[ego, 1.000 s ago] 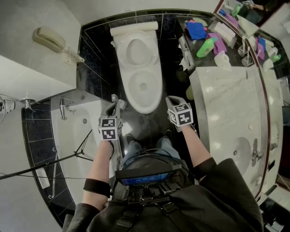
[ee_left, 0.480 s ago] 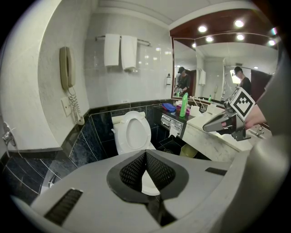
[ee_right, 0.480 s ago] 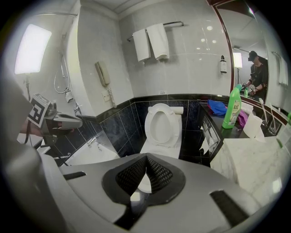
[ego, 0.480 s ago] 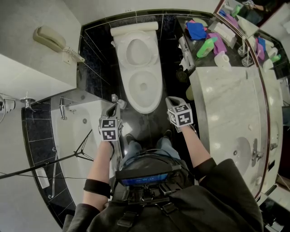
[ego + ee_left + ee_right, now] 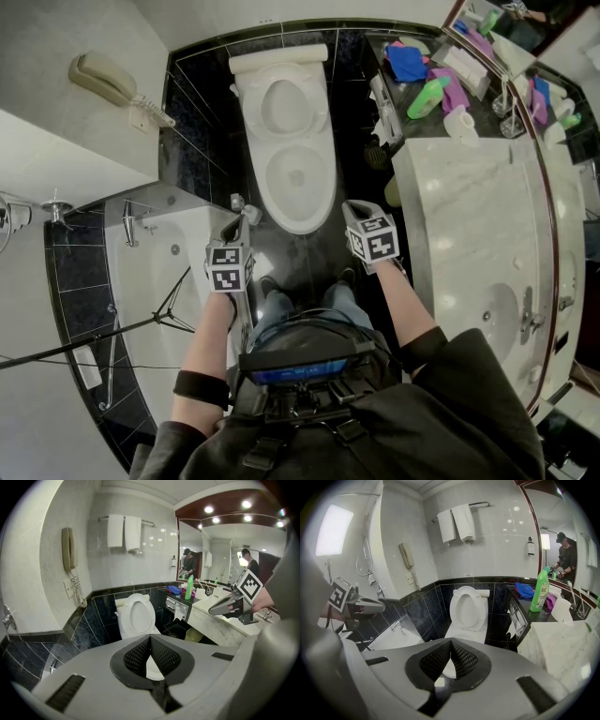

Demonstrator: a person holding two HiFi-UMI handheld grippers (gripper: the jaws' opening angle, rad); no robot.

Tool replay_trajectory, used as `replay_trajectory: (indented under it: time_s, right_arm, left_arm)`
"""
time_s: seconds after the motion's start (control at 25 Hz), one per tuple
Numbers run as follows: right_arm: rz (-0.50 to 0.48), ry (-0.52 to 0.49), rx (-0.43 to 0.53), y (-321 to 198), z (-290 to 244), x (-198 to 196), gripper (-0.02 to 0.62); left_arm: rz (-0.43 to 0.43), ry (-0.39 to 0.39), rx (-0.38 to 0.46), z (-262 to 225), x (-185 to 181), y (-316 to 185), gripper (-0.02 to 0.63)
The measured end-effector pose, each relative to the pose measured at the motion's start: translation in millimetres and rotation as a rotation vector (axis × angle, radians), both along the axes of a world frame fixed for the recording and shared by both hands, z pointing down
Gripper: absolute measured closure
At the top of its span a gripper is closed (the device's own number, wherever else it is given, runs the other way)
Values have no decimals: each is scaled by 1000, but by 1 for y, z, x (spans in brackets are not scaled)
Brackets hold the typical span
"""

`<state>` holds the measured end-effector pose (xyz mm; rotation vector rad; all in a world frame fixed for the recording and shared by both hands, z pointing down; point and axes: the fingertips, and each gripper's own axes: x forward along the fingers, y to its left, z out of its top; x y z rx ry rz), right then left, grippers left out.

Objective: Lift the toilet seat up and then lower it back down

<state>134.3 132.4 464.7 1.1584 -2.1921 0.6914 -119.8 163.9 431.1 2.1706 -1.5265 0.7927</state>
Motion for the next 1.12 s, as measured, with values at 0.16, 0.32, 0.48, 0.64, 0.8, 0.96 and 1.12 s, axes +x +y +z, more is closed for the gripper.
replay_trajectory:
  time_s: [0.16,0.32,0.48,0.64,0.8,0.96,1.12]
  right_arm:
    - [7,-3,3,-1,2,3,594]
    - [4,-3,-2,0,4,2,594]
    - [0,-6,-11,0,3,1,594]
    - [-3,0,-8,-2,5,2,594]
    - [-9,4,-18,-2,6,1,594]
    - [-14,-1,-20,-2,1,-3,594]
    - [-20,9,-17,-5,1,-4,594]
  left_arm:
    - [-1,1,-1,2,1,1,598]
    - [-1,1,1,2,0,0,598]
    - [3,18,-12,-2,6,1,598]
    - [1,4,-6,4,3,-2,598]
    - [8,25,-22,-4,10,-2,598]
    - [6,22,-22,0,8,-2,598]
    - [7,12,-19,4,5,-4,598]
